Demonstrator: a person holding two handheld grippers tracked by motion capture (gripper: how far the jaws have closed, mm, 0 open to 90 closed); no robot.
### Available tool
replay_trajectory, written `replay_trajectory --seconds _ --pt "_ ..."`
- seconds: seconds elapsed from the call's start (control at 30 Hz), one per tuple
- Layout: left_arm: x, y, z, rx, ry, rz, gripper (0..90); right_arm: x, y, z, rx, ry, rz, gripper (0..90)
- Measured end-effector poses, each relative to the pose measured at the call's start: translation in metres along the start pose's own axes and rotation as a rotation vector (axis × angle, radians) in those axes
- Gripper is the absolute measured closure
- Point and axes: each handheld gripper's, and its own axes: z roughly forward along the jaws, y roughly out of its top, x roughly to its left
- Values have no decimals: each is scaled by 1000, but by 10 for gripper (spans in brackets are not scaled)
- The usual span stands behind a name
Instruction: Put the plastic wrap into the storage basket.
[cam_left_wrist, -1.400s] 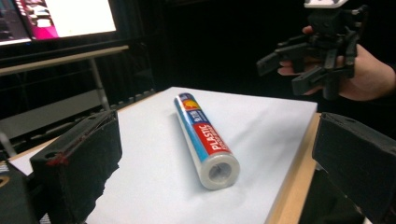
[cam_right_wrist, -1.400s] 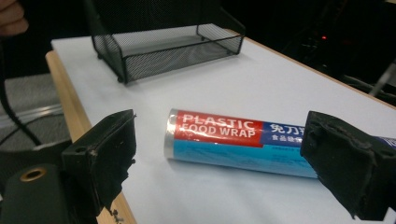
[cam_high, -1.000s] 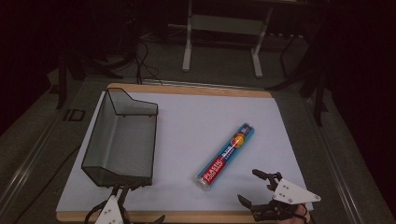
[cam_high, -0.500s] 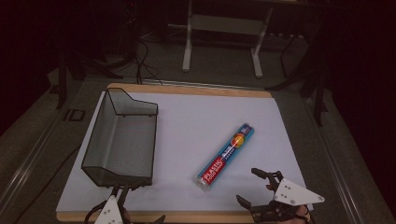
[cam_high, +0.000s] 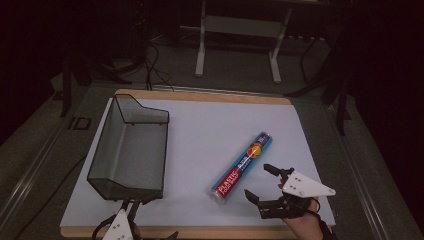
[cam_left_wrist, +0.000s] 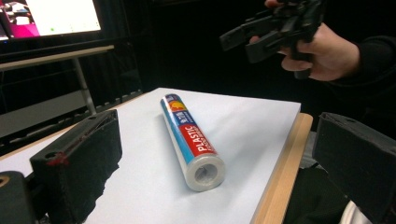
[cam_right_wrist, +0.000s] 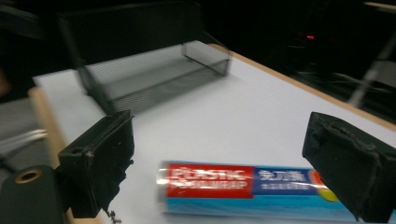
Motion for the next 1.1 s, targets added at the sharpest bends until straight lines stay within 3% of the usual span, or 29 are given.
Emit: replay_trajectory --seconds 0.13,0.23,0.27,0.33,0.37,0.57,0.77,0.9,1.1 --pt "0 0 0 -2 -4 0 23 -6 2 12 42 -11 62 92" --pt "0 0 0 -6 -5 -5 23 -10 4 21 68 -78 84 93" --pt "-1 0 0 -9 -5 -6 23 -11 4 25 88 -128 87 93" --pt "-1 0 1 -8 -8 -7 23 -16 6 30 88 -164 132 97" --pt "-1 0 1 -9 -8 -7 23 -18 6 34 109 -204 147 97" --pt "-2 1 1 -11 -14 -6 23 -35 4 54 164 -255 282 93" --pt "-2 0 2 -13 -18 -12 23 -43 3 65 180 -309 378 89" --pt "-3 1 2 -13 -21 -8 23 -55 -3 72 204 -333 534 90" --pt "-3 1 2 -12 -26 -11 22 -69 -19 87 242 -394 688 96"
